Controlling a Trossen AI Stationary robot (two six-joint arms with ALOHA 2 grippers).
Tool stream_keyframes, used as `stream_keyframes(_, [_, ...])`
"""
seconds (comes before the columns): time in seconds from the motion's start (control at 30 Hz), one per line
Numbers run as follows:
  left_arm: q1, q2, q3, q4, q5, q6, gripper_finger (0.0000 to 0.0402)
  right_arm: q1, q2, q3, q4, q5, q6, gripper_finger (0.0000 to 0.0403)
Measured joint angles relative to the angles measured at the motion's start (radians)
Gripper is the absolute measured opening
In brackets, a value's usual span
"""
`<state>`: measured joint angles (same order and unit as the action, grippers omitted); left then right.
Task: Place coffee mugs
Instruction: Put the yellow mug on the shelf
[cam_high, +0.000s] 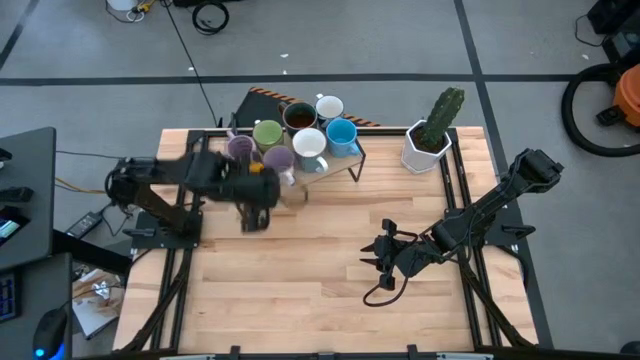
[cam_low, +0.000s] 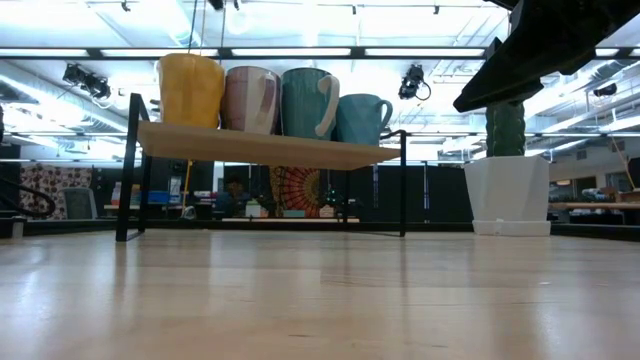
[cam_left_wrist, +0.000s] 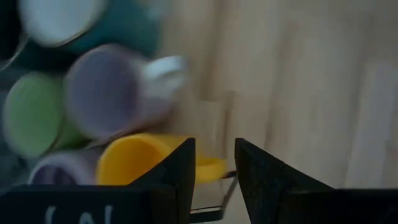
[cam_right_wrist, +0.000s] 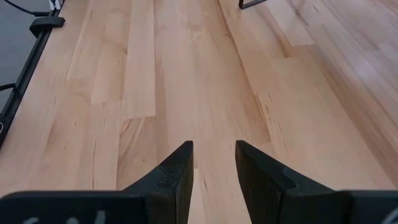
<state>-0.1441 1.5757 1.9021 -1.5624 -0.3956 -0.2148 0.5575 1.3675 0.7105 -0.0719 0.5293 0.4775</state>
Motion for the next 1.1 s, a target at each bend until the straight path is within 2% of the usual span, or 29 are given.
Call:
stream_keyframes(0.17, [-0.163,0.001,-0.108,0.044,-0.013,0.186,0.0119,0.0,0.0,0.0,0.0,0.0,-0.006,0.0126])
stream_keyframes(0.33, [-0.252,0.002,-0.251,0.08,-0.16,0.238,0.0119,0.0,0.0,0.0,0.001,0.002,-0.002,0.0126])
stream_keyframes(0.47, [-0.27,0.002,-0.347,0.099,-0.229,0.262,0.0119,0.0,0.0,0.0,0.011,0.001,0.001,0.0126])
stream_keyframes(0.73, [-0.271,0.002,-0.429,0.11,-0.331,0.305,0.0118,0.0,0.0,0.0,0.011,0.001,0.001,0.0126])
stream_keyframes(0.97, [-0.267,0.002,-0.458,0.107,-0.348,0.305,0.0112,0.0,0.0,0.0,0.011,0.001,0.001,0.0126])
stream_keyframes(1.1, [-0.262,0.002,-0.47,0.102,-0.35,0.305,0.0087,0.0,0.0,0.0,0.011,0.001,0.001,0.0126])
